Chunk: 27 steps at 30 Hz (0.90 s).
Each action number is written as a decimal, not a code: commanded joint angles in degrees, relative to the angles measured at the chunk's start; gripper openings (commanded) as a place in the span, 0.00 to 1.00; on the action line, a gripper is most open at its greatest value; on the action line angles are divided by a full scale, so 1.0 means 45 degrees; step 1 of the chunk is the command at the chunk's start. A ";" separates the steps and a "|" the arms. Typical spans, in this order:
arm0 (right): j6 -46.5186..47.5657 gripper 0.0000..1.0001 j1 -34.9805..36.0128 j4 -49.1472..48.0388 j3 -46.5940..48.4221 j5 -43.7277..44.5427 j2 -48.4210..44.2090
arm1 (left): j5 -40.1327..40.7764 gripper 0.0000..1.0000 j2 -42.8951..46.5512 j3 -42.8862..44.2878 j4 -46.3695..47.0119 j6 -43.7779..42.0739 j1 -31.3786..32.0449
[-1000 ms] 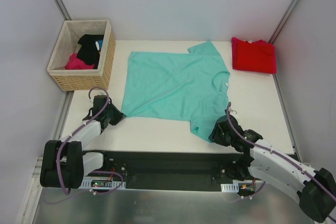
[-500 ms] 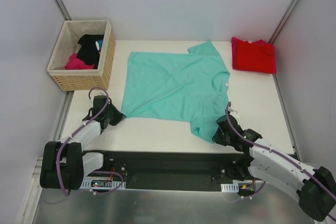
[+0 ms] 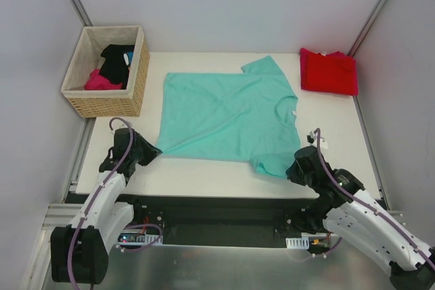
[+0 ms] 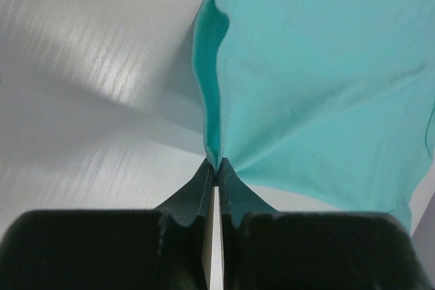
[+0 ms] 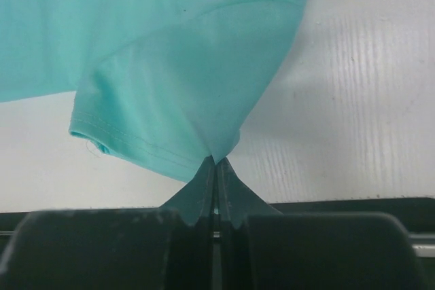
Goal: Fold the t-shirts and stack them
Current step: Grap the side of the flattened tshirt closest away from the robot with both arms, then fold the flattened tshirt in 1/3 of the way
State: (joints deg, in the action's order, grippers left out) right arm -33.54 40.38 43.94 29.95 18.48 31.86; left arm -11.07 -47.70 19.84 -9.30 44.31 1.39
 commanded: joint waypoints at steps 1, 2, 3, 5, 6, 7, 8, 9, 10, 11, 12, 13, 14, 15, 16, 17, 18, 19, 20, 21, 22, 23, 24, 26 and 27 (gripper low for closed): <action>-0.0125 0.01 0.0030 0.1990 0.0413 0.0619 -0.0789 | -0.0334 0.00 0.1282 -0.0422 -0.1484 0.0289 -0.0133; -0.0144 0.01 0.0050 0.2147 0.0530 0.0678 -0.0984 | -0.0314 0.00 0.1768 -0.0443 -0.1701 0.0289 -0.0133; -0.0164 0.01 0.0050 0.2458 0.0628 0.0794 -0.1237 | -0.0217 0.00 0.1985 -0.0462 -0.1916 0.0270 -0.0133; -0.0125 0.01 0.0050 0.2695 0.0997 0.0951 -0.1453 | -0.0022 0.00 0.2512 -0.0443 -0.2346 0.0231 -0.0133; -0.0009 0.01 0.0050 0.2812 0.1135 0.1165 -0.1454 | 0.0076 0.00 0.2553 -0.0366 -0.2444 0.0153 -0.0152; 0.0012 0.01 0.0050 0.2871 0.1310 0.1341 -0.1377 | 0.0213 0.00 0.2476 -0.0230 -0.2522 0.0094 -0.0133; 0.0070 0.01 0.0031 0.2910 0.1544 0.1478 -0.1260 | 0.0233 0.00 0.2340 -0.0131 -0.2542 0.0074 -0.0133; 0.0128 0.01 0.0050 0.2814 0.1914 0.1711 -0.1066 | 0.0234 0.00 0.2184 -0.0014 -0.2543 0.0016 -0.0133; 0.0322 0.01 0.0050 0.2736 0.2130 0.1849 -0.0696 | 0.0350 0.00 0.1796 0.0219 -0.2523 -0.0004 -0.0133; 0.0421 0.01 0.0031 0.2657 0.2306 0.2121 -0.0480 | 0.0370 0.00 0.1599 0.0376 -0.2542 -0.0023 -0.0133; 0.0499 0.01 0.0050 0.2463 0.2695 0.2240 -0.0304 | 0.0370 0.00 0.1423 0.0513 -0.2485 -0.0101 -0.0152; 0.0597 0.01 0.0031 0.2345 0.2853 0.2376 0.0007 | 0.0467 0.00 0.1189 0.0765 -0.2445 -0.0121 -0.0133; 0.0675 0.01 0.0030 0.2073 0.2990 0.2532 0.0107 | 0.0545 0.00 0.1129 0.0884 -0.2426 -0.0141 -0.0133; 0.0792 0.01 0.0011 0.1877 0.3224 0.2553 0.0244 | 0.0585 0.00 0.1070 0.1001 -0.2406 -0.0199 -0.0133; 0.0967 0.01 0.0050 0.1740 0.3303 0.2669 0.0535 | 0.0585 0.00 0.1031 0.1254 -0.2425 -0.0219 -0.0133; 0.1046 0.01 0.0031 0.1565 0.3420 0.2883 0.0731 | 0.0720 0.00 0.1030 0.1334 -0.2406 -0.0219 -0.0152; 0.1124 0.01 0.0030 0.1505 0.3537 0.2963 0.0985 | 0.0760 0.00 0.1011 0.1431 -0.2406 -0.0277 -0.0152; 0.1202 0.01 0.0050 0.1446 0.3751 0.3022 0.1200 | 0.0800 0.00 0.0875 0.1664 -0.2406 -0.0297 -0.0152; 0.1339 0.01 0.0011 0.1214 0.3811 0.3177 0.1550 | 0.0839 0.00 0.0797 0.1763 -0.2406 -0.0336 -0.0152; 0.1398 0.01 0.0011 0.1095 0.3851 0.3236 0.1670 | 0.0839 0.00 0.0661 0.1996 -0.2406 -0.0355 -0.0133; 0.1418 0.01 -0.0047 0.0998 0.3948 0.3295 0.1787 | 0.0858 0.00 0.0331 0.2134 -0.2387 -0.0375 -0.0133; 0.1515 0.01 -0.0106 0.0784 0.3968 0.3354 0.2001 | 0.0839 0.00 0.0173 0.2270 -0.2348 -0.0414 -0.0133; 0.1554 0.01 -0.0242 0.0704 0.4007 0.3374 0.2119 | 0.0897 0.00 0.0016 0.2504 -0.2251 -0.0472 -0.0133; 0.1749 0.01 -0.0476 0.0451 0.4105 0.3413 0.2353 | 0.0956 0.00 -0.0452 0.2700 -0.2036 -0.0550 -0.0133; 0.1789 0.01 -0.0845 0.0353 0.4144 0.3336 0.2625 | 0.1072 0.00 -0.0647 0.2895 -0.1996 -0.0570 -0.0133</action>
State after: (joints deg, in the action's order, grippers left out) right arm -27.94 39.46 48.88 45.69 30.89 41.65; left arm -8.49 -48.01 29.26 -19.57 43.68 1.39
